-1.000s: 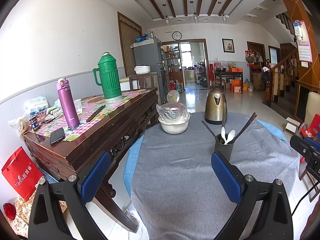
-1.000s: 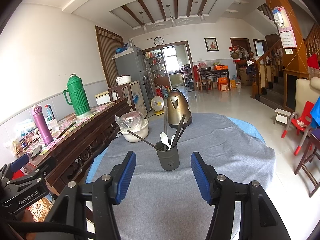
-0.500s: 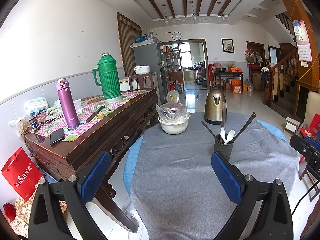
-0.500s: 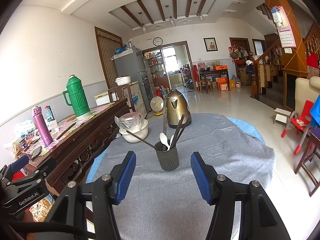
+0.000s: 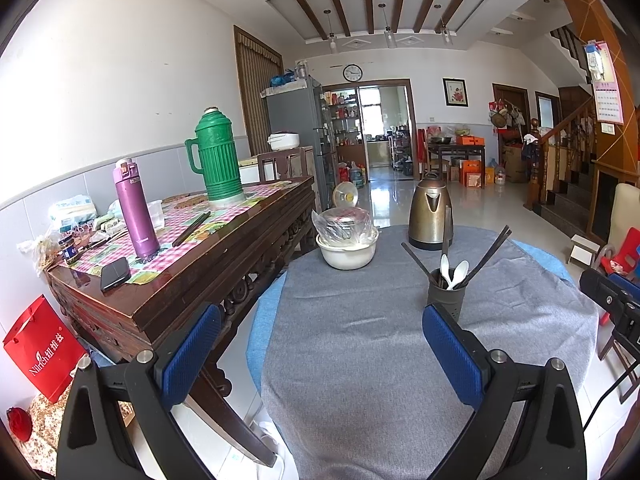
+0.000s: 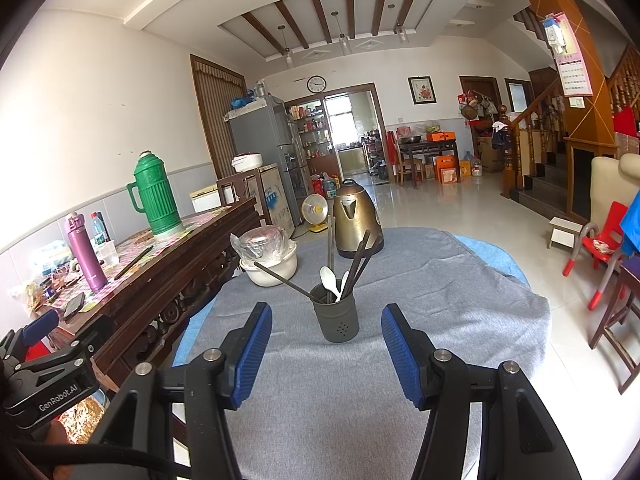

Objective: Organize utensils

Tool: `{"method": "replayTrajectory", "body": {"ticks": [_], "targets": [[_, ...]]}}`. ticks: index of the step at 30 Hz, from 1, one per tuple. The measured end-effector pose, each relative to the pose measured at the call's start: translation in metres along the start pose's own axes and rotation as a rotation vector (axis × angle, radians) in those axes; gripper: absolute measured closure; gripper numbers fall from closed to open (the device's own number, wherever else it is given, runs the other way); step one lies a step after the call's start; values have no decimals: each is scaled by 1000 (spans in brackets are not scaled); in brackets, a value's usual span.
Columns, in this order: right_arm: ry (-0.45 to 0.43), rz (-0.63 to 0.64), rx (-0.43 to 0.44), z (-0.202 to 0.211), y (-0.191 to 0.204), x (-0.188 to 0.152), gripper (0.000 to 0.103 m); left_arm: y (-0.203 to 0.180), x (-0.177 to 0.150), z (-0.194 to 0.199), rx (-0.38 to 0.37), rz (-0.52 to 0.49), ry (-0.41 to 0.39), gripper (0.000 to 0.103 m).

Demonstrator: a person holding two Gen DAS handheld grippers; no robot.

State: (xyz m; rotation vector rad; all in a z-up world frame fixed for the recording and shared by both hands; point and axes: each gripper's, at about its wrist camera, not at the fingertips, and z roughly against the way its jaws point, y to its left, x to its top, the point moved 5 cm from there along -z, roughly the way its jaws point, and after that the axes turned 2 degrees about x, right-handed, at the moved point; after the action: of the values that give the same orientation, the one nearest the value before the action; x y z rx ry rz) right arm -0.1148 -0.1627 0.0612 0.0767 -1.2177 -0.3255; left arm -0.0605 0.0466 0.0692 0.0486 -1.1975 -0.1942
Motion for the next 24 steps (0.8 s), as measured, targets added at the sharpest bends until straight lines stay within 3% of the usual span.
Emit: {"method": "replayTrajectory", "body": {"ticks": [24], "targets": [[3, 2, 3, 2, 3, 1, 42, 2, 1, -1, 4, 1, 0, 2]]}}
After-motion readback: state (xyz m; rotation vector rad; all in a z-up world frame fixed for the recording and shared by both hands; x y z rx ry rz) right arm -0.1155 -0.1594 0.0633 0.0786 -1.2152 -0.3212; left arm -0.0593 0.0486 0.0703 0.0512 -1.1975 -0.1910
